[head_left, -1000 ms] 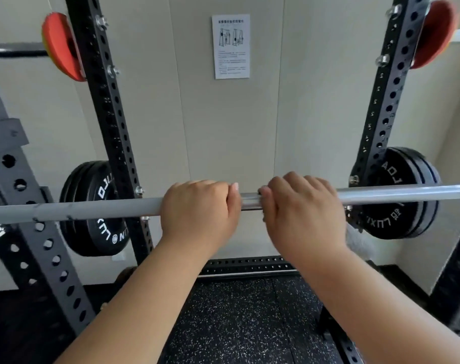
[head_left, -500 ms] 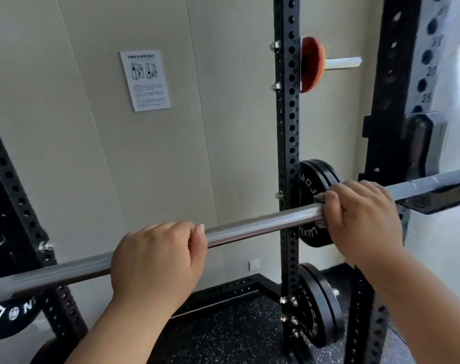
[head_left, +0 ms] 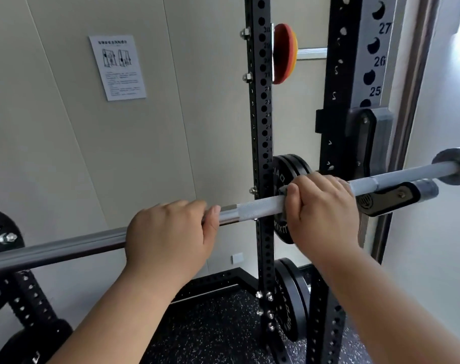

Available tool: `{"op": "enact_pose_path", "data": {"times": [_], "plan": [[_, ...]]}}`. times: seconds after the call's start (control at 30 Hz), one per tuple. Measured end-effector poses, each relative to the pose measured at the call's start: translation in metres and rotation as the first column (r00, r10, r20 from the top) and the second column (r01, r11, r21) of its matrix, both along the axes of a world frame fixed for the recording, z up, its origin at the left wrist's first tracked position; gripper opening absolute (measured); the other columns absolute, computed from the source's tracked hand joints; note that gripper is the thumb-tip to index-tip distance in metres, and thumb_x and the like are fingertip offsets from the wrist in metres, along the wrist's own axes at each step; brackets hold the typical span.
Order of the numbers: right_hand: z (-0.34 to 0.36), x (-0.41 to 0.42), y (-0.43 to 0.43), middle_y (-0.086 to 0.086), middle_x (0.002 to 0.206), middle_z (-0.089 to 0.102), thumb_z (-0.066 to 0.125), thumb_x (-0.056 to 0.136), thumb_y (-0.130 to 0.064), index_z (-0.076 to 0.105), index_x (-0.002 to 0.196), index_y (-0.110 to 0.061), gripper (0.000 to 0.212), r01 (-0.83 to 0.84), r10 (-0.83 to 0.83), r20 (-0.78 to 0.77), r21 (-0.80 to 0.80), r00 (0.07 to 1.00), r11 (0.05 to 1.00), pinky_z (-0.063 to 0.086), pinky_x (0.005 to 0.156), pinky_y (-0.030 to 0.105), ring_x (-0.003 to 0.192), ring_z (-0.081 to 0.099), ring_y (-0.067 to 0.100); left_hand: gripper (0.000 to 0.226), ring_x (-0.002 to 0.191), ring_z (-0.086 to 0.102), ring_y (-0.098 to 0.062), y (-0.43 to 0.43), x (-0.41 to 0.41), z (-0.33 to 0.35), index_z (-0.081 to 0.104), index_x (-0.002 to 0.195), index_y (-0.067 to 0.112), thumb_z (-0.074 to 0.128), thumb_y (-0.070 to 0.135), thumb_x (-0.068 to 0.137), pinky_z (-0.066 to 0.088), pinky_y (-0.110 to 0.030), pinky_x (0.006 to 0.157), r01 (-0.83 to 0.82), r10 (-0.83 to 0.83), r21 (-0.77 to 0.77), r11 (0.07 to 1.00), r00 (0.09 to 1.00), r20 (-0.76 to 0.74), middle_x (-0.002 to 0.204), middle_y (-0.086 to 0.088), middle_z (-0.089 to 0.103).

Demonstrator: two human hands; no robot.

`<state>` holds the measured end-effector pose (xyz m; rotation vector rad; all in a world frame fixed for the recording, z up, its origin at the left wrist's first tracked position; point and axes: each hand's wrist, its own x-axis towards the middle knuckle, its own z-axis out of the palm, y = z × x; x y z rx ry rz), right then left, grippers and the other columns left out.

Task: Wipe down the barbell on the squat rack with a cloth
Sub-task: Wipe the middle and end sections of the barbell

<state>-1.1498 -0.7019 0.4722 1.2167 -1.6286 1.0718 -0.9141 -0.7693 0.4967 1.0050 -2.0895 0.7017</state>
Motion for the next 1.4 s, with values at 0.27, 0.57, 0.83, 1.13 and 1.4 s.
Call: {"op": "enact_pose_path", "data": {"times": [0.27, 0.57, 0.83, 1.13, 1.4], "plan": [[-0.011, -0.001, 0.002, -0.003, 0.095, 0.066, 0.045, 0.109, -0.035, 0.073, 0.104, -0.021, 0.031, -0.157, 0.178, -0.239, 0.105, 0.954, 0.982, 0.047, 0.092, 0.041, 0.086, 0.063, 0.024, 0.049, 0.04, 0.031, -0.027, 0.003, -0.018, -0.001, 0.043, 0.056, 0.023, 0.034, 0.041, 0.1, 0.015, -0.023, 0.049, -0.066, 0.065, -0.013, 0.998, 0.997, -0.047, 0.045, 0.003, 0.041], [-0.012, 0.052, -0.016, -0.001, 0.091, 0.065, 0.048, 0.102, -0.03, 0.073, 0.103, -0.02, 0.027, -0.298, 0.314, -0.191, 0.107, 0.93, 0.949, 0.047, 0.085, 0.044, 0.08, 0.058, 0.027, 0.052, 0.04, 0.03, -0.025, 0.005, -0.025, -0.002, 0.049, 0.052, 0.02, 0.035, 0.037, 0.099, 0.017, -0.023, 0.051, -0.117, 0.116, -0.004, 0.993, 0.988, -0.097, 0.044, -0.001, 0.047], [-0.008, 0.001, -0.004, -0.004, 0.087, 0.066, 0.043, 0.107, -0.033, 0.071, 0.087, -0.02, 0.037, -0.15, 0.151, -0.063, 0.011, 0.987, 0.989, 0.044, 0.094, 0.041, 0.082, 0.062, 0.026, 0.058, 0.042, 0.035, -0.027, 0.008, -0.026, 0.009, 0.033, 0.052, 0.02, 0.02, 0.046, 0.102, 0.018, -0.023, 0.048, -0.266, 0.263, 0.132, 0.955, 0.964, 0.042, 0.045, 0.005, 0.037], [-0.016, 0.013, -0.004, -0.002, 0.105, 0.068, 0.042, 0.109, -0.038, 0.072, 0.113, -0.02, 0.035, -0.229, 0.248, -0.171, 0.121, 0.954, 0.966, 0.041, 0.11, 0.049, 0.097, 0.064, 0.028, 0.06, 0.062, 0.05, -0.022, -0.004, -0.028, 0.031, 0.052, 0.069, 0.013, 0.023, 0.048, 0.107, 0.038, -0.035, 0.064, -0.22, 0.185, 0.413, 0.884, 0.975, 0.123, 0.069, -0.005, 0.055], [-0.028, 0.05, -0.007, 0.001, 0.125, 0.066, 0.049, 0.106, -0.033, 0.068, 0.129, -0.021, 0.033, -0.279, 0.296, -0.177, 0.114, 0.939, 0.954, 0.031, 0.121, 0.048, 0.123, 0.059, 0.028, 0.053, 0.057, 0.053, -0.031, 0.001, -0.017, 0.007, 0.056, 0.072, 0.022, 0.02, 0.045, 0.105, 0.028, -0.03, 0.053, -0.106, 0.103, 0.025, 0.994, 0.991, 0.084, 0.06, 0.003, 0.052]]}}
